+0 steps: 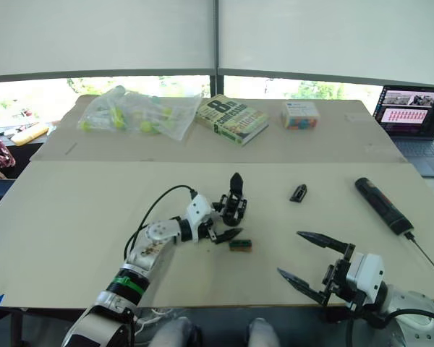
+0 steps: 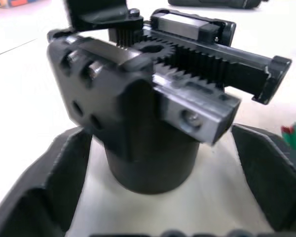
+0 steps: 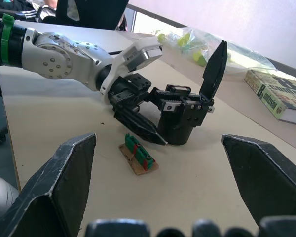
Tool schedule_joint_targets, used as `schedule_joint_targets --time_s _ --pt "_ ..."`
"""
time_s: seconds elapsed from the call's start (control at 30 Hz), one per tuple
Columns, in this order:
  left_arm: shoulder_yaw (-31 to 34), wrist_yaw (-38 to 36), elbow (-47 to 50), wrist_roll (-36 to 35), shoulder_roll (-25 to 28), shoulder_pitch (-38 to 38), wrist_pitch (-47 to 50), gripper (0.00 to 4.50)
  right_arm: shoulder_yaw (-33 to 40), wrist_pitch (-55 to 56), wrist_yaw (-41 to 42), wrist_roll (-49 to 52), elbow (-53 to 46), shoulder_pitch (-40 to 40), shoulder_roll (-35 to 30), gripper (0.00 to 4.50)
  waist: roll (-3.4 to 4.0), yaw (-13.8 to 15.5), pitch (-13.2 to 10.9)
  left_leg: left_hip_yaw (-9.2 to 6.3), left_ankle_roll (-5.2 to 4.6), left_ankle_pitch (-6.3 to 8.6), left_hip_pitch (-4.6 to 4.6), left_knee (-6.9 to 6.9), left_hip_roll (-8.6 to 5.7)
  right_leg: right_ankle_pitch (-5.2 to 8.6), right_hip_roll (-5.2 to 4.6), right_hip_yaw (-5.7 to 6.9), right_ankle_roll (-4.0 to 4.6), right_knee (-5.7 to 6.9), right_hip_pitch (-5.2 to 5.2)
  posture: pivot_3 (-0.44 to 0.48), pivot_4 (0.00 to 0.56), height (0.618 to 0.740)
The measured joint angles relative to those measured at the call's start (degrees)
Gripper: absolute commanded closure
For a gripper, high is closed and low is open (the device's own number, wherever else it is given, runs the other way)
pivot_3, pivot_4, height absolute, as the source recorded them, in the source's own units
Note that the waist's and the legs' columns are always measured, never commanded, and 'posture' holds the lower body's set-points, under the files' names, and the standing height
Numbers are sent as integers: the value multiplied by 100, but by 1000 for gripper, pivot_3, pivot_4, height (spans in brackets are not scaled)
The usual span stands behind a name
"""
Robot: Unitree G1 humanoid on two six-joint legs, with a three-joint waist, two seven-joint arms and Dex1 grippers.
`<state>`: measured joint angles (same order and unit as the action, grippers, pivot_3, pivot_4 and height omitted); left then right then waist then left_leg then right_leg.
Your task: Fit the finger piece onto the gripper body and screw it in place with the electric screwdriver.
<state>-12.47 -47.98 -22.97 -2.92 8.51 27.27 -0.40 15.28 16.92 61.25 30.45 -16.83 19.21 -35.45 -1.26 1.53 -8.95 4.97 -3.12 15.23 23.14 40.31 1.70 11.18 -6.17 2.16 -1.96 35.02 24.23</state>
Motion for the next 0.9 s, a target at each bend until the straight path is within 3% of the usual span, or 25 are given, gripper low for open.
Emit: schedule_joint_targets --time_s 0.13,0.27,0.43,0.6,0.77,0.9 --pt "44 -55 233 -139 305 -137 104 58 68 -45 -25 10 0 32 -4 0 2 -67 1 0 0 0 -4 -2 4 0 2 0 1 3 0 0 150 740" --pt "387 -387 627 -491 992 -524 180 58 424 -489 -46 309 -78 507 -150 0 12 -107 7 6 1 0 -21 -20 14 4 2 -1 10 6 0 0 150 740" --pt "1169 -1353 762 -1239 1997 -1265 -157 58 1091 -713 -74 558 -129 1161 -92 0 23 -113 14 12 4 -1 -32 -36 20 26 2 -2 46 7 2 0 150 740" --pt "1811 -2321 1199 -2001 2559 -1644 -678 58 1304 -686 -482 293 -74 1370 377 0 24 -15 12 17 9 -3 -25 -31 11 32 -20 0 54 2 4 0 150 740" --pt "2238 -2288 1253 -2409 2997 -986 -200 58 983 -1547 -1706 -11 -648 720 505 0 22 -35 11 25 12 -6 -24 -27 14 44 -21 -2 28 2 4 0 150 740" --pt "2280 -2231 1992 -2878 3136 -1006 661 58 644 -4184 -3341 81 -989 -960 -253 0 26 -179 12 41 11 -6 -28 -35 10 13 -18 -15 54 5 10 0 150 740"
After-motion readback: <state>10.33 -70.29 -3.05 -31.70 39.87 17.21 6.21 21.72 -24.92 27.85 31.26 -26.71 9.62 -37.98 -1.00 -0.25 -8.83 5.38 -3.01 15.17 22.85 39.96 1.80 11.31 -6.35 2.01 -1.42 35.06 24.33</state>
